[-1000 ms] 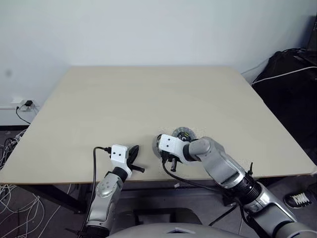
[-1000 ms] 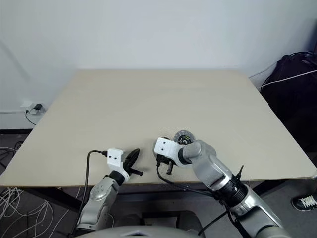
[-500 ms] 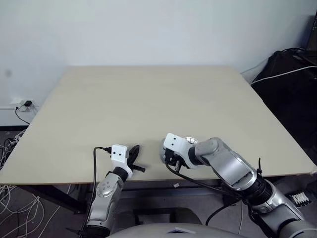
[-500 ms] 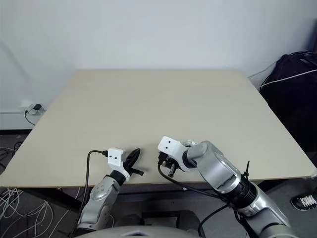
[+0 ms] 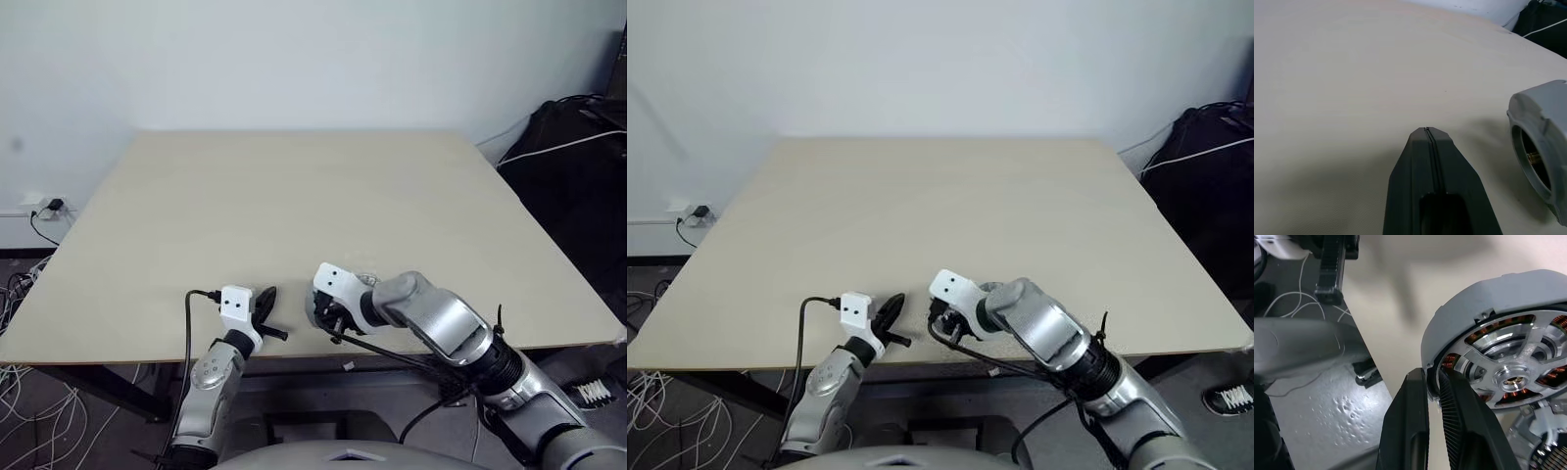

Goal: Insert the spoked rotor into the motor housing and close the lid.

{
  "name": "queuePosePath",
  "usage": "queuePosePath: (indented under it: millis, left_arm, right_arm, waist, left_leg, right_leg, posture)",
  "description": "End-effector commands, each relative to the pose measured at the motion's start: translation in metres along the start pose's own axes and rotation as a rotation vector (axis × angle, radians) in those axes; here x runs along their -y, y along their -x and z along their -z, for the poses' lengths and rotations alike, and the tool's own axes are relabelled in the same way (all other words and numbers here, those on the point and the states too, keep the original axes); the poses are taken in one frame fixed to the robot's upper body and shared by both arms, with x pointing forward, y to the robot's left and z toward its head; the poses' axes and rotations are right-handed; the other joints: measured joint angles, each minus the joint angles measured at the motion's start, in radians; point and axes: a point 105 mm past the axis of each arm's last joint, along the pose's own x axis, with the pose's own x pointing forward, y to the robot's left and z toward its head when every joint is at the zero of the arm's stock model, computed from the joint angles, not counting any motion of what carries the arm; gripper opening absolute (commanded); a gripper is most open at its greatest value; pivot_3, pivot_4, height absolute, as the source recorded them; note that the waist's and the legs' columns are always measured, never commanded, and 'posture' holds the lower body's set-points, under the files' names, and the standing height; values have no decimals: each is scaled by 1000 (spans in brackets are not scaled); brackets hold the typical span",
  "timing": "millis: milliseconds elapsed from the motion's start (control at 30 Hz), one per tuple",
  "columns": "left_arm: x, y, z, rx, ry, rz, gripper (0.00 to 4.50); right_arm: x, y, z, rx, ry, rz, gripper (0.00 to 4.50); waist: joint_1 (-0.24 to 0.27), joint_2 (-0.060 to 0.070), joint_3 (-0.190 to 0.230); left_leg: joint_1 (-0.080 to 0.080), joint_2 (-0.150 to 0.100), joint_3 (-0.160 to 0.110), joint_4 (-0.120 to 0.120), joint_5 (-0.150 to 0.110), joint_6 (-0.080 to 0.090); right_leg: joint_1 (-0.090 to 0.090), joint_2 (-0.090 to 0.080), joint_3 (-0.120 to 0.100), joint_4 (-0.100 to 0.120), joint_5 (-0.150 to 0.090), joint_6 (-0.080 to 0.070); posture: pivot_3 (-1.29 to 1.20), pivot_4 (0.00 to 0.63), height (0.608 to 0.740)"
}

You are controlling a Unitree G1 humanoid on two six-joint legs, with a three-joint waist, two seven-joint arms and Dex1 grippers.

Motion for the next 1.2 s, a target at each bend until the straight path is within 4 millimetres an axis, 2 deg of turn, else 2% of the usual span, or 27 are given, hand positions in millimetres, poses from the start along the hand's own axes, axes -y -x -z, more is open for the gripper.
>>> queuePosePath:
  millis: [33, 467, 1033, 1100, 1200]
  left_arm:
    - [4, -3, -9, 34, 1, 13, 0]
    - [4, -2, -9, 33, -3, 16, 0]
    - [4, -3, -10, 36, -5, 17, 0]
    - [4, -3, -10, 36, -6, 17, 0]
    - [3, -4, -10, 37, -6, 18, 0]
  right_arm:
    - [8, 2, -10, 32, 2, 29, 120]
    - [11, -11, -18, 56, 25, 45, 120]
    - [21, -17, -33, 123, -49, 113, 120]
    - [21, -17, -33, 125, -53, 112, 828]
    - [18, -17, -32, 120, -46, 100, 1570]
  waist:
    - [0, 0, 0]
    - [1, 0, 0]
    - [-3, 0, 0]
    - [-3, 0, 0]
    - [-3, 0, 0]
  left_leg:
    - [0, 0, 0, 0, 0, 0]
    - [0, 0, 0, 0, 0, 0]
    - [0, 0, 0, 0, 0, 0]
    - [-1, 0, 0, 0, 0, 0]
    - [-1, 0, 0, 0, 0, 0]
  right_leg:
    - [0, 0, 0, 0, 0, 0]
    - [0, 0, 0, 0, 0, 0]
    - [0, 0, 0, 0, 0, 1]
    - [0, 0, 0, 0, 0, 1]
    - [0, 0, 0, 0, 0, 1]
  posture:
    - [0, 0, 740]
    - [0, 0, 740]
    - [0, 0, 740]
    - [0, 0, 740]
    - [0, 0, 740]
